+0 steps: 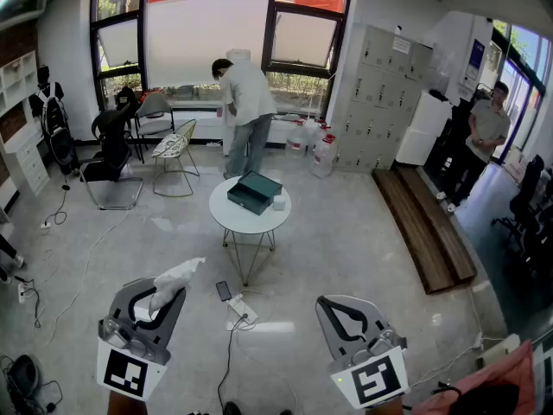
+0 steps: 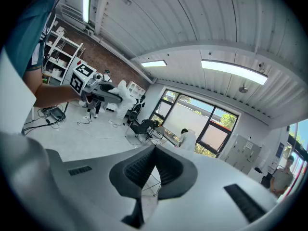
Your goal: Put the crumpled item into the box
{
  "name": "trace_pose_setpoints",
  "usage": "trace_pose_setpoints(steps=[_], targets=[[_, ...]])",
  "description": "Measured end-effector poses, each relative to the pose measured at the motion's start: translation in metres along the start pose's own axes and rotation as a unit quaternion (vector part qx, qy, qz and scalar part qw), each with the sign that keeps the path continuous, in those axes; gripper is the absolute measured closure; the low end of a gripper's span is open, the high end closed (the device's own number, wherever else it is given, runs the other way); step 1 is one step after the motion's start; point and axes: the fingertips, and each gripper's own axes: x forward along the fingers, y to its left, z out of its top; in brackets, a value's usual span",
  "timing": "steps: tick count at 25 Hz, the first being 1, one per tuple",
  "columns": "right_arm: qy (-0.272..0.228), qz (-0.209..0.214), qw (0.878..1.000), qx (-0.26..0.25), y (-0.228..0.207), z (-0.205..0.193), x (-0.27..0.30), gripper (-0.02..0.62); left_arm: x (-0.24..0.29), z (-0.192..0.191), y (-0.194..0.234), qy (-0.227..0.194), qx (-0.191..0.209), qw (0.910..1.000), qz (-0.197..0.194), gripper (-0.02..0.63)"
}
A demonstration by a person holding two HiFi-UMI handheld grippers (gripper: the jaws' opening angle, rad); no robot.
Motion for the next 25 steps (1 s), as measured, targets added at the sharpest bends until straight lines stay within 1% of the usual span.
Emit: trace_pose_setpoints(steps=[5, 13, 20, 25], targets=[[0.004, -0.003, 1.0, -0.001, 0.01, 0.003, 0.016, 0.558, -0.002, -0.016, 0.009, -0.003, 0.002, 1.0, -0.003, 0.531], [0.015, -0.007, 1.0, -0.003, 0.019, 0.019, 0.049, 0.558, -0.002, -0.038, 0.039, -0.011, -0.007, 0.9999, -0.009, 0.531], [0.0, -0.007, 1.0, 0.002, 0.036, 0.041, 0.083, 0.555, -0.009, -0.067, 0.063, -0.021, -0.013, 0.9996, -0.013, 0.531], [-0.004, -0.004, 1.0, 0.005, 0.029, 0.048, 0.104, 0.557, 0.0, -0.08, 0.079, -0.015, -0.021, 0.9996, -0.014, 0.531]])
